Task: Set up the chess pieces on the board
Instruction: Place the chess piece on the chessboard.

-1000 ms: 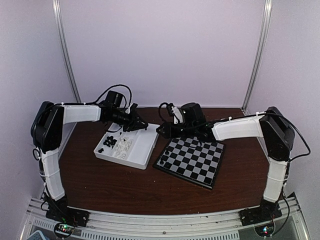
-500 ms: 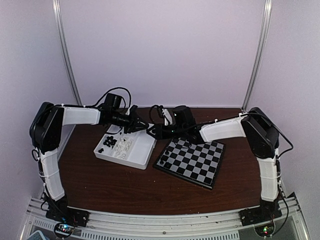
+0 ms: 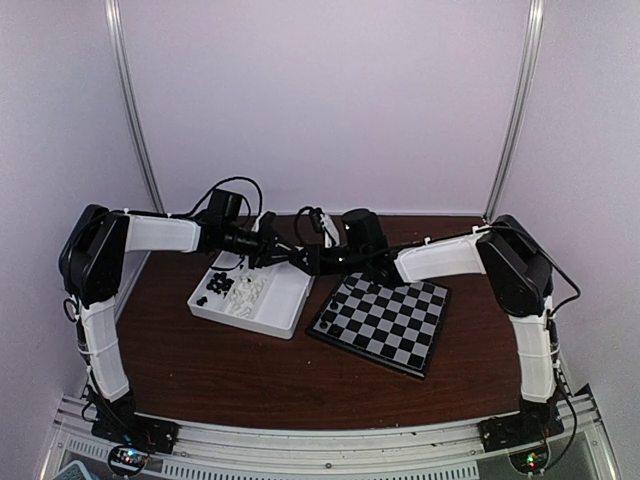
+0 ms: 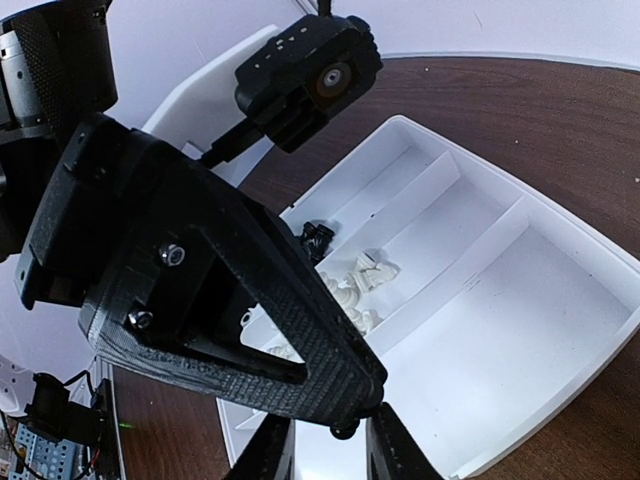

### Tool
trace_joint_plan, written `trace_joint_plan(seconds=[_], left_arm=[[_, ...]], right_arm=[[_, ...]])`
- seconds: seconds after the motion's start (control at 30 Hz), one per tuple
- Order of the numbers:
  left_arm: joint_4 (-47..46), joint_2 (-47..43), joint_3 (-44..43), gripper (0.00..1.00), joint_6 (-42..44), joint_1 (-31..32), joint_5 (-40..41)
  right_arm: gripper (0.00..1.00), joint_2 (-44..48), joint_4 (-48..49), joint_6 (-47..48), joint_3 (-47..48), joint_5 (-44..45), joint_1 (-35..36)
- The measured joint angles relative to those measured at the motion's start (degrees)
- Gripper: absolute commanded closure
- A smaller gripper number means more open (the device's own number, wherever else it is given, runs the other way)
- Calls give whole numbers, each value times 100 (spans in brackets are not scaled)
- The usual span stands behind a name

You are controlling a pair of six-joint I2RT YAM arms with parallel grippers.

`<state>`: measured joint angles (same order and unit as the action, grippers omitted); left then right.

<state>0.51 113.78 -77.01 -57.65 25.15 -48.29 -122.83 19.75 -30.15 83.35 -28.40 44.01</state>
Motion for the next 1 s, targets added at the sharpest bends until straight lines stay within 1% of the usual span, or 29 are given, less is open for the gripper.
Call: trace_joint_plan(seconds=[0.1, 0.27, 0.37, 0.4, 0.53, 0.57, 0.63, 0.8, 0.83, 0.93, 1.0], left_arm=[[-50, 0, 15, 84, -22, -2, -28], [-153, 0, 96, 84, -101, -13, -42], [-229, 0, 146, 84, -142, -20, -59], [-249, 0, 166, 84, -155, -22, -68], [-317, -2, 232, 83, -208, -35, -70], [-350, -2, 243, 83, -216, -35, -70], [-378, -2, 254, 83, -236, -35, -72], [-417, -24, 271, 83, -280, -28, -125], [-428, -33, 275, 83, -293, -28, -127], [-437, -55, 291, 83, -299, -31, -120], [-457, -63, 306, 83, -304, -33, -114]], right_arm=[[75, -33, 22, -11, 17, -4, -4], [80, -92, 0, -22, 70, -2, -4], [90, -105, -7, -22, 72, 0, -7], [90, -116, -20, -35, 74, 11, -7], [90, -151, -33, -55, 83, 11, -15], [88, -153, -33, -57, 83, 13, -15], [79, -153, -33, -61, 83, 13, -15], [74, -162, -22, -94, 85, 17, -11], [74, -164, -20, -103, 85, 20, -11], [85, -177, -4, -118, 107, 15, -11], [87, -184, 20, -136, 122, -2, -4]])
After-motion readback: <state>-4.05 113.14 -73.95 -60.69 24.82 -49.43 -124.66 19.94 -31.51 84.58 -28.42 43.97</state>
